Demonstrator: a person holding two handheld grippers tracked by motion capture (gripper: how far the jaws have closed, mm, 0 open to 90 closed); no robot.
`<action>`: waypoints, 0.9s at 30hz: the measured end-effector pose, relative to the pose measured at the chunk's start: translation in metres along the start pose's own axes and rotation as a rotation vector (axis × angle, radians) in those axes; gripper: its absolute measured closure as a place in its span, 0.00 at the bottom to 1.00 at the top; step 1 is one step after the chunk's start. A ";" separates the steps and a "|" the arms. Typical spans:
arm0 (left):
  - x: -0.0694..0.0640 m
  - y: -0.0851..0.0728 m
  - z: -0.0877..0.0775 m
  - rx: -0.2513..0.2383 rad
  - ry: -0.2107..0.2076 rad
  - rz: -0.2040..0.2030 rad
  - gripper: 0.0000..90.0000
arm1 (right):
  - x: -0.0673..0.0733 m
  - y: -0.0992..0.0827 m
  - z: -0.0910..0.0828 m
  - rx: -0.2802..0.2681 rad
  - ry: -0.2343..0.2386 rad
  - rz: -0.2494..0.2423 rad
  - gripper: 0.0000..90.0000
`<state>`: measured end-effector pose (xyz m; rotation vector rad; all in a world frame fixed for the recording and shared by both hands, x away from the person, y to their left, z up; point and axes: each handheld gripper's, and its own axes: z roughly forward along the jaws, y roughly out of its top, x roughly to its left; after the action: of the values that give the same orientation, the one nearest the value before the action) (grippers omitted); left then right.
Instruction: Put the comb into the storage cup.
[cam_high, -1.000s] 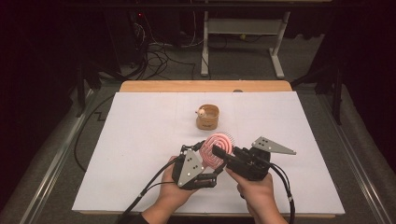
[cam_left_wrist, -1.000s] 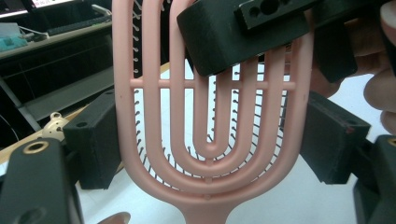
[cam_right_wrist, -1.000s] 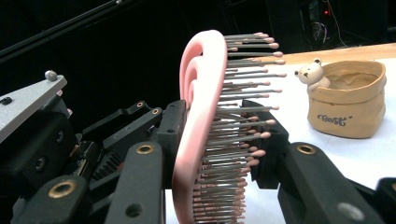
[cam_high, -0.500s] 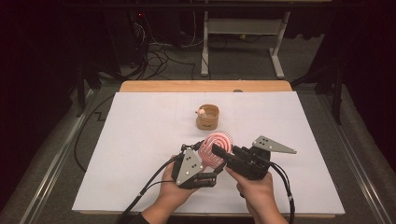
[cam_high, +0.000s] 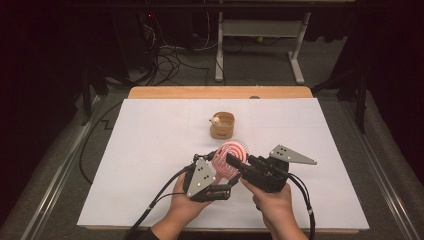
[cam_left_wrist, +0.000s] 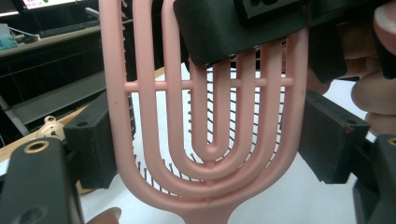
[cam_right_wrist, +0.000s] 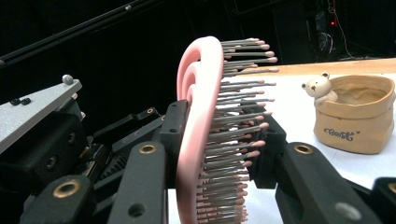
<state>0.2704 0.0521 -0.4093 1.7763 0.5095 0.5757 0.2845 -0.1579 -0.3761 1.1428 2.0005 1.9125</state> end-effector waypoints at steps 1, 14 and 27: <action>0.000 0.000 0.000 -0.001 0.002 0.000 0.20 | 0.000 0.000 0.000 -0.001 0.000 -0.004 0.73; 0.002 -0.001 0.001 -0.007 -0.020 -0.024 0.16 | 0.001 0.002 -0.001 -0.023 -0.006 -0.018 0.74; 0.002 -0.004 0.000 -0.013 -0.041 -0.041 0.16 | 0.002 0.005 -0.003 -0.040 -0.015 -0.036 0.74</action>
<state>0.2722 0.0543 -0.4125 1.7581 0.5119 0.5120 0.2837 -0.1595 -0.3706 1.1004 1.9527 1.9123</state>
